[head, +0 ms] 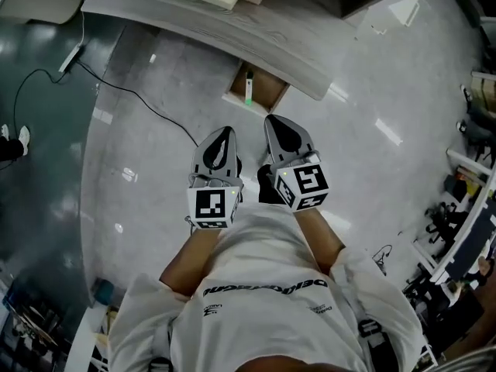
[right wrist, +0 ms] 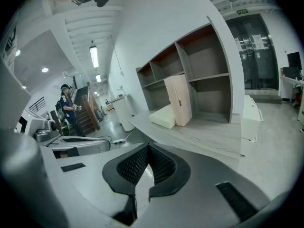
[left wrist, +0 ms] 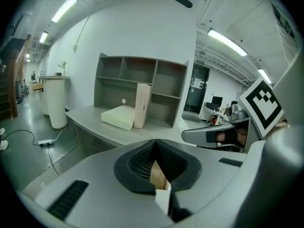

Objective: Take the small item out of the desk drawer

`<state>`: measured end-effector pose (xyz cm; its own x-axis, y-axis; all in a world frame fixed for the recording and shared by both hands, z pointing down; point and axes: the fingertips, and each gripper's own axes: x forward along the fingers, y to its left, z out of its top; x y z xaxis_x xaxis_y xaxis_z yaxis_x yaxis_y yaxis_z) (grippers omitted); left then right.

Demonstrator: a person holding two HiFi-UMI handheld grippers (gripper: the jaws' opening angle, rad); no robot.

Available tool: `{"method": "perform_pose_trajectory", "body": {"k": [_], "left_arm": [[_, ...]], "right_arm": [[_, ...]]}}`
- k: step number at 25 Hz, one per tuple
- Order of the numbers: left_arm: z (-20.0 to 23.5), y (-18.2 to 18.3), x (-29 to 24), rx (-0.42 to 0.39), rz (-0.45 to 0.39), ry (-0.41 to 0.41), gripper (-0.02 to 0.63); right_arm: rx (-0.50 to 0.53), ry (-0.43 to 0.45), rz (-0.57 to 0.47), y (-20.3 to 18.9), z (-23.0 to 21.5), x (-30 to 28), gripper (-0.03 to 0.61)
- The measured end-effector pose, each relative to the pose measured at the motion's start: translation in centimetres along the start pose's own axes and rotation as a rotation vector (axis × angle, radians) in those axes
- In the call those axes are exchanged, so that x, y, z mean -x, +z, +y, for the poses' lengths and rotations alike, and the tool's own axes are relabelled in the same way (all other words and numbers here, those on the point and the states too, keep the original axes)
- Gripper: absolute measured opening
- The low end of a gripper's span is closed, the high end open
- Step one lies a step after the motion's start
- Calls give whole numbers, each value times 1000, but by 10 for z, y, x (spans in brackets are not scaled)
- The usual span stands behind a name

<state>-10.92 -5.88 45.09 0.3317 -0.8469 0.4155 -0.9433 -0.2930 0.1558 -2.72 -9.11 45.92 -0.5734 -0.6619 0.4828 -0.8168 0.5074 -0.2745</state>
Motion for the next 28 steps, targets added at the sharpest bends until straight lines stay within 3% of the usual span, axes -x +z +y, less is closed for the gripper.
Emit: {"method": "perform_pose_trajectory", "body": {"k": [9,17,28], "left_arm": [[17,-41,-33,21,55,-18,17],[28,-72,-56,70,73,15,17],[45,-120,-73,113,129,62,17]], "right_arm": [[-62,-68,77,-54,-24,-44,32],[-127,-94,146,-103,-40,-85,32],[-141,-121,200,-153,-62,-133,34]]}}
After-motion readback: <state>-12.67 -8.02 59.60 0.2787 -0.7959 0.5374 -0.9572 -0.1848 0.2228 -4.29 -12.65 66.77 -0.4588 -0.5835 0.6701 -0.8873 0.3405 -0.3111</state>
